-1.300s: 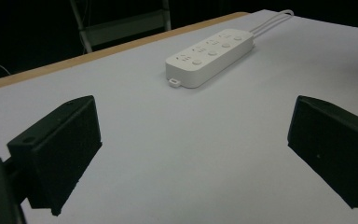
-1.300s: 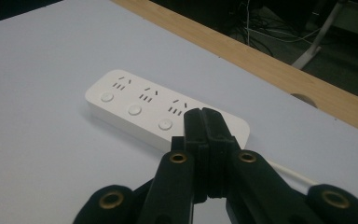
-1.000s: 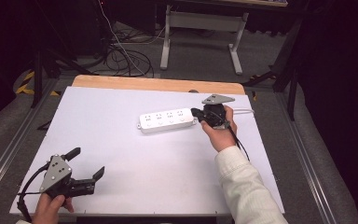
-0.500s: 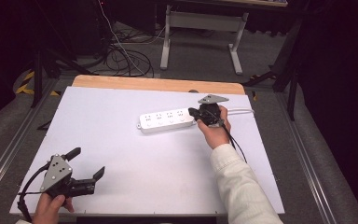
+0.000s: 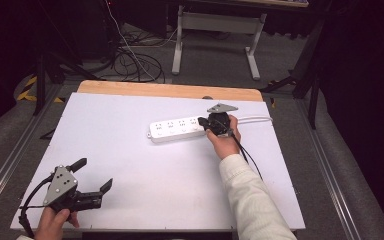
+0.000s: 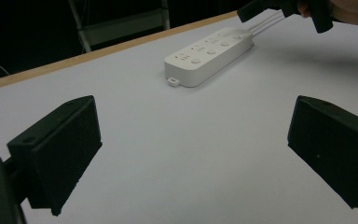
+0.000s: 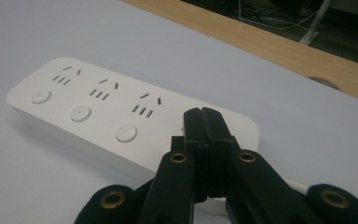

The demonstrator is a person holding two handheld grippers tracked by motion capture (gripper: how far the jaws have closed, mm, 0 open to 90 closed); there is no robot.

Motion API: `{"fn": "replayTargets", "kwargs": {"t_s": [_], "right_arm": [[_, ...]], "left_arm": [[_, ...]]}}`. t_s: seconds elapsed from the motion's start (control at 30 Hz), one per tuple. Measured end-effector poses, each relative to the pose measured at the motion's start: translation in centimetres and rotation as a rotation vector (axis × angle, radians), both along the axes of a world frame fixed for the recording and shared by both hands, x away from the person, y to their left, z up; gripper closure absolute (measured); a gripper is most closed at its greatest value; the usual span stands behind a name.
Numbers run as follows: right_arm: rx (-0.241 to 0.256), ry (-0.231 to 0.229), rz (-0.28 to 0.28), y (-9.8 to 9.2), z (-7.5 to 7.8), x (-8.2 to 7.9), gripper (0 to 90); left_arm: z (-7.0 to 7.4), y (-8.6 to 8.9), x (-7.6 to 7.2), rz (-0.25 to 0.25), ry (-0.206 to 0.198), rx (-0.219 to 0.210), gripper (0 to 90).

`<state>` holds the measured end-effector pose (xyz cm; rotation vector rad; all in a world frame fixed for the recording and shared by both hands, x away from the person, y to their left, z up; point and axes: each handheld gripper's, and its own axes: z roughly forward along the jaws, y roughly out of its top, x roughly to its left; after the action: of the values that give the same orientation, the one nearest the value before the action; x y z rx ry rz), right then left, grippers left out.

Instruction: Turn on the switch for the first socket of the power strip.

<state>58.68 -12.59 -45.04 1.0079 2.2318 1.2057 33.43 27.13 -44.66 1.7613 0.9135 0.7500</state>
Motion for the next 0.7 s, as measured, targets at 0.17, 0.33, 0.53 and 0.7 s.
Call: {"fn": "replayTargets", "kwargs": {"t_s": [0.17, 0.33, 0.53, 0.7], "right_arm": [[0.0, 0.01, 0.005, 0.4, -0.6, 0.1, 90.0], [-0.011, 0.014, 0.009, 0.6, -0.9, 0.2, 90.0], [-0.025, 0.013, 0.015, 0.9, -1.3, 0.3, 90.0], [-0.031, 0.017, 0.014, 1.1, -1.5, 0.2, 90.0]], "left_arm": [[0.0, 0.0, 0.0, 0.0, 0.0, 0.0, 3.1], [0.0, 0.0, 0.0, -0.001, 0.0, 0.0, 3.2], [0.0, 0.0, 0.0, -0.001, 0.001, 0.0, 3.2], [0.0, 0.0, 0.0, -0.002, 0.001, 0.0, 3.2]]}}
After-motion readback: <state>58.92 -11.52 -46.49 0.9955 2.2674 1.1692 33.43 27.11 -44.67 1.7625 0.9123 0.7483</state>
